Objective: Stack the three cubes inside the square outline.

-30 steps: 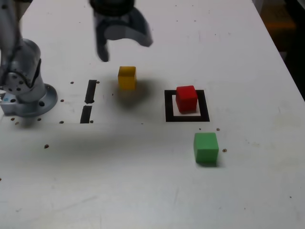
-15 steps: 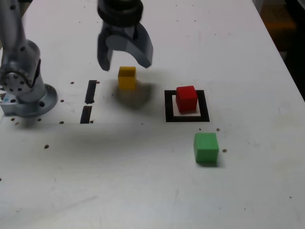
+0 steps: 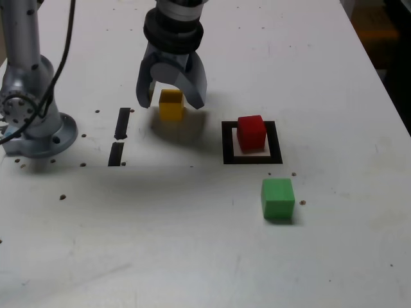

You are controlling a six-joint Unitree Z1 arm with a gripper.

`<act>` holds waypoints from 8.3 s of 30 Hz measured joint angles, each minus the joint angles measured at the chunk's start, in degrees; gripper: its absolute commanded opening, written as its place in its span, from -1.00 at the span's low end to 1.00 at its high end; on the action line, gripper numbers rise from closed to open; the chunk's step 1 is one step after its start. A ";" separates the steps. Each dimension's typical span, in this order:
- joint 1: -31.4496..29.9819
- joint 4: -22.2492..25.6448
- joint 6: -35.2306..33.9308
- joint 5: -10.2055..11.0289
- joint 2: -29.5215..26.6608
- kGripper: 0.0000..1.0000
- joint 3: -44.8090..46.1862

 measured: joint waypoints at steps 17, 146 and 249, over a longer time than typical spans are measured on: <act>0.89 -4.14 -2.33 -1.49 1.36 -0.71 0.24; -30.00 15.78 -34.48 -13.29 25.62 0.77 -47.33; -12.01 12.83 -10.47 -2.40 11.83 0.12 -35.83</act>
